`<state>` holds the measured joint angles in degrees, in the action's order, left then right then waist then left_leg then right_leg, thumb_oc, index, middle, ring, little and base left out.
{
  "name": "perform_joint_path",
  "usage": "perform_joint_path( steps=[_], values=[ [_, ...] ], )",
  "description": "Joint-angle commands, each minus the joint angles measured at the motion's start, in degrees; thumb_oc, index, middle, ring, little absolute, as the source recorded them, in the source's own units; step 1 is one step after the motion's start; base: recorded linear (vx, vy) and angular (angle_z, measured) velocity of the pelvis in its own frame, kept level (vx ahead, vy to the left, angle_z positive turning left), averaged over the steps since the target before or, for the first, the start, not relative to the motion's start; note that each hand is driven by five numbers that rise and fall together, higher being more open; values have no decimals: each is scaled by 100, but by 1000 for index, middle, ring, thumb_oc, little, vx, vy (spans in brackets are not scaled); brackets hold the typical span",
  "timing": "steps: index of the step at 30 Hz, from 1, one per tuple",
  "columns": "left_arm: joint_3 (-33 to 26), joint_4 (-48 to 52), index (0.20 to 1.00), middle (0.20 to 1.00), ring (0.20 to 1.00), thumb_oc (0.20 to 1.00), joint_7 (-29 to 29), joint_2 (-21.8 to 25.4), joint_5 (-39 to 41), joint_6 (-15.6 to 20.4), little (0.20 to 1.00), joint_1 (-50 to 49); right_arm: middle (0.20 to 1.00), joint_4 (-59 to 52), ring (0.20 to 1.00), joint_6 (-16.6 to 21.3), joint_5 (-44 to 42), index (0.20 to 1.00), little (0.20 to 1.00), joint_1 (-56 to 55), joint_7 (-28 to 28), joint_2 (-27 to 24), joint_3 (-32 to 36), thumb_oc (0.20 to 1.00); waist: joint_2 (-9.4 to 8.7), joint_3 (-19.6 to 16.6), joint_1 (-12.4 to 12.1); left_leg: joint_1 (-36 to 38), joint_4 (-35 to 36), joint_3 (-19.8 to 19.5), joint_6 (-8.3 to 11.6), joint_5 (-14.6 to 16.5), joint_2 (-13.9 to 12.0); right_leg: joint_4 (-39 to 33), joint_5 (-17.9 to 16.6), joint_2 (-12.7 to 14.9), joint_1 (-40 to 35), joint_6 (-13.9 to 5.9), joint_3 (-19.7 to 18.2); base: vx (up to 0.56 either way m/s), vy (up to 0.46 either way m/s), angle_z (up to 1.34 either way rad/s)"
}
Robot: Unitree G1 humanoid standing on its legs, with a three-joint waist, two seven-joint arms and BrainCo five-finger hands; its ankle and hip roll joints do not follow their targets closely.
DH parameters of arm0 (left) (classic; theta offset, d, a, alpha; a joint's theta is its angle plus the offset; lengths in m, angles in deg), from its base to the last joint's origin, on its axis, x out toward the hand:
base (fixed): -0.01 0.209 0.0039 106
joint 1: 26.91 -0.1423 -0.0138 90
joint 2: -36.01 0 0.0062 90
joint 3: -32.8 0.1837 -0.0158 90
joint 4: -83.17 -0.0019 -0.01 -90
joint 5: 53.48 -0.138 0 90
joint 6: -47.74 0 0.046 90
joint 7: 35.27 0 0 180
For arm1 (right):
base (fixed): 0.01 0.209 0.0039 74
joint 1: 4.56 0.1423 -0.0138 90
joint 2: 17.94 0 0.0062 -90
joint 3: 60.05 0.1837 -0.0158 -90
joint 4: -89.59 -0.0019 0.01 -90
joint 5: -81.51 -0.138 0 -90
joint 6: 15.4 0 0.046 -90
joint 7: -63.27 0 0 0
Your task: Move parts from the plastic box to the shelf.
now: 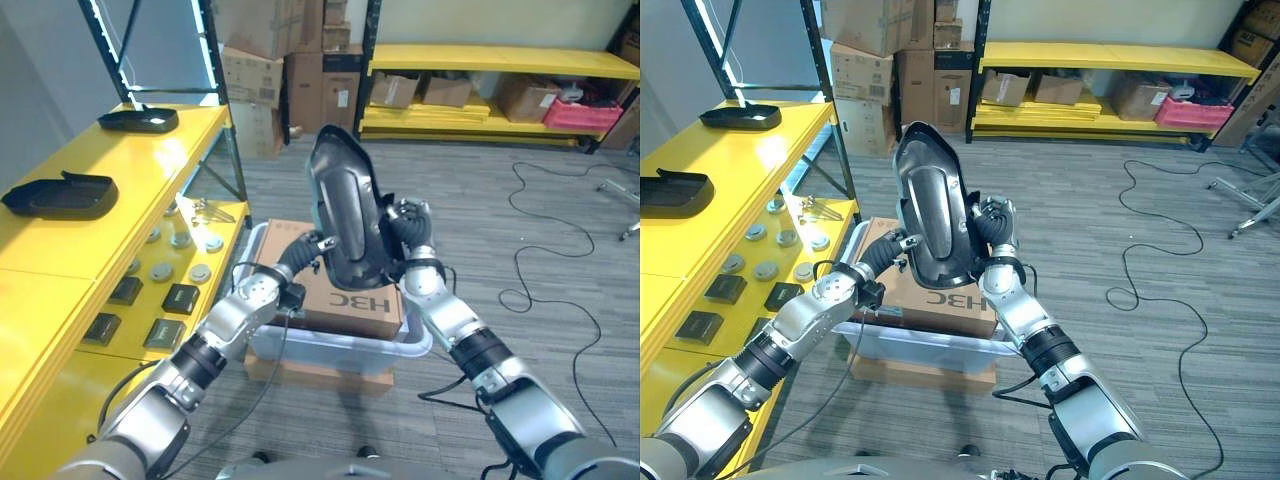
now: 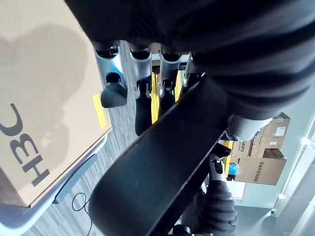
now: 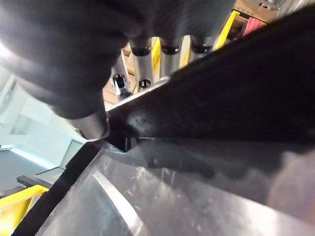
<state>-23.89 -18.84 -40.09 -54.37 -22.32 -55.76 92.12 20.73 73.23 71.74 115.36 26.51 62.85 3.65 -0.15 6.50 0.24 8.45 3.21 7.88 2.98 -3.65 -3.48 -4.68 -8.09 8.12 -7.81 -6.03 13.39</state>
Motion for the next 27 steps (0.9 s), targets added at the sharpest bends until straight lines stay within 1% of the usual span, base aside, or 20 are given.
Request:
perform_joint_path(
  steps=[1,2,7,8,11,15,18,21,27],
  values=[
    [332,-251,200,200,200,200,-16,-590,-10,629,200,569,507,-211,507,496,-230,507,507,533,81,295,178,507,5,-241,-188,-97,-243,47,-193,457,64,218,503,40,42,-360,68,0,0,0],
    [306,-243,200,200,200,200,-75,-595,-20,659,200,575,1000,-235,1000,478,-262,1000,1000,540,70,319,166,1000,6,-238,-199,-96,-242,40,-191,453,62,222,505,39,39,-357,72,0,0,0],
    [200,-203,200,200,200,200,-198,-537,16,726,200,605,1000,-291,1000,451,-500,1000,1000,635,22,366,155,1000,8,-220,-248,-86,-256,-17,-183,448,67,244,516,41,13,-347,104,0,0,0],
    [126,-156,200,200,200,200,-291,-512,51,774,200,594,1000,-371,1000,369,-667,1000,1000,643,59,387,184,1000,10,-219,-273,-86,-254,-43,-182,446,70,247,519,42,5,-340,118,0,0,0],
    [-46,-7,200,200,200,200,-399,-445,135,761,200,578,1000,-436,1000,313,-926,1000,1000,620,52,421,245,1000,15,-223,-317,-93,-249,-81,-183,446,77,245,523,47,-2,-335,143,0,0,0],
    [-264,138,200,200,200,200,-665,-380,33,750,200,567,1000,-470,1000,337,-1180,1000,1000,554,143,465,341,1000,19,-215,-359,-89,-237,-107,-189,440,78,234,528,55,-26,-328,186,0,0,0],
    [-393,90,200,200,200,200,-787,-333,-4,849,200,566,1000,-440,1000,422,-1428,1000,1000,515,284,498,402,1000,20,-216,-372,-83,-223,-129,-186,423,77,241,533,54,-33,-326,204,0,0,0],
    [-501,106,200,200,200,200,-958,-307,18,869,200,586,1000,-468,1000,488,-1494,1000,1000,476,334,543,467,1000,18,-208,-383,-90,-218,-142,-188,411,79,242,535,56,-36,-322,220,-23,1,5],
    [-771,133,200,200,200,200,-1233,-173,-52,1074,200,570,1000,-588,1000,523,-1393,1000,1000,341,259,504,611,1000,10,-215,-386,-94,-213,-155,-182,404,83,234,548,60,-53,-322,233,-14,0,4]
  ],
)
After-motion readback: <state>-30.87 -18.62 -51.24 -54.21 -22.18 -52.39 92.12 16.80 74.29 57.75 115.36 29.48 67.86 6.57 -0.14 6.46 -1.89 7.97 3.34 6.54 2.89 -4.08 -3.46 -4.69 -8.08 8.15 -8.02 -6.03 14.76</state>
